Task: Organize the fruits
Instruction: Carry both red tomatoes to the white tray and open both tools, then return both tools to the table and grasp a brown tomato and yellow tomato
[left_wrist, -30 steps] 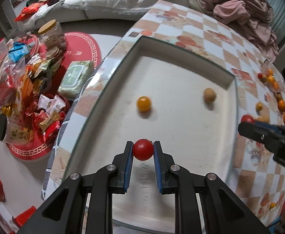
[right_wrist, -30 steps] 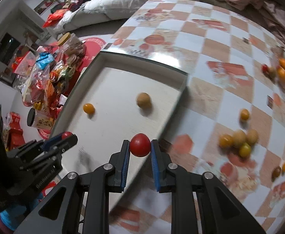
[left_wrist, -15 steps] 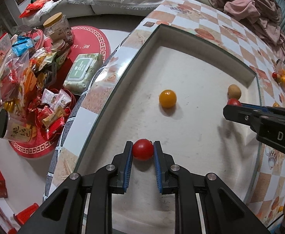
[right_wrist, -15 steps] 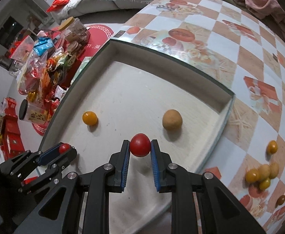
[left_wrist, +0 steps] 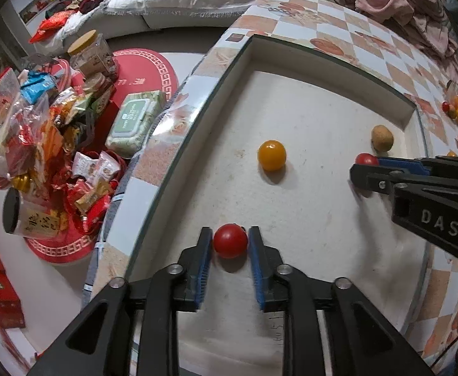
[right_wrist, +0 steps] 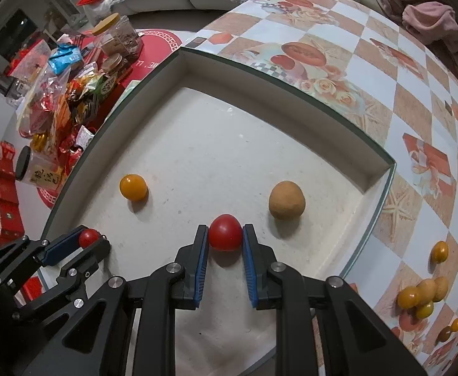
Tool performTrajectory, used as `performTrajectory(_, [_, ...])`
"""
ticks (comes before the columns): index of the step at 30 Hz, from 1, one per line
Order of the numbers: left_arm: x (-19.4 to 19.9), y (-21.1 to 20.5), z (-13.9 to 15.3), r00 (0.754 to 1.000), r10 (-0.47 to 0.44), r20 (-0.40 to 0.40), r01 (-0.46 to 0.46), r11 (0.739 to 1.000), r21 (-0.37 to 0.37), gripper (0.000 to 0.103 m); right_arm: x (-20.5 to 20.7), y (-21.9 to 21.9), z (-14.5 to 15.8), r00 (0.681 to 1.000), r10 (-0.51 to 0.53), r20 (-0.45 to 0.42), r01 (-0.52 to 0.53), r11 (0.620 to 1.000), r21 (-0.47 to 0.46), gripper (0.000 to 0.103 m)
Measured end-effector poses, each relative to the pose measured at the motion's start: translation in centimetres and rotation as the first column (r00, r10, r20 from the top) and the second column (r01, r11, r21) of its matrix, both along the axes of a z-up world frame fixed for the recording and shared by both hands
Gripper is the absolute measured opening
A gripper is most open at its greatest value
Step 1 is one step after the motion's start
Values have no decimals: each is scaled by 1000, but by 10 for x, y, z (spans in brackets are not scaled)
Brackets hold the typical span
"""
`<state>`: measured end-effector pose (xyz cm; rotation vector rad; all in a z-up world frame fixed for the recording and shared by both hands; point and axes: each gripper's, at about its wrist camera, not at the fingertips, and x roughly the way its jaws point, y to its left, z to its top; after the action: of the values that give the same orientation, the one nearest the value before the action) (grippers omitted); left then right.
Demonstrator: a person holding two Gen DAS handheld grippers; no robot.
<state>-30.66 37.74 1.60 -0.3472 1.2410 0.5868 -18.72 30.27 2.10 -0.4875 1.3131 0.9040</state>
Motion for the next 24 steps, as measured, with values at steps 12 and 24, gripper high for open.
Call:
performTrajectory(12, [-4, -6, 6, 1000, -9, 13, 9, 1000, 18, 74, -2, -3, 9, 999, -1, -35, 3, 999, 46, 73])
performTrajectory(24, [15, -37, 21, 996, -94, -1, 94, 995, 27, 74, 23, -48, 48, 989, -140, -45, 145, 980, 140, 80])
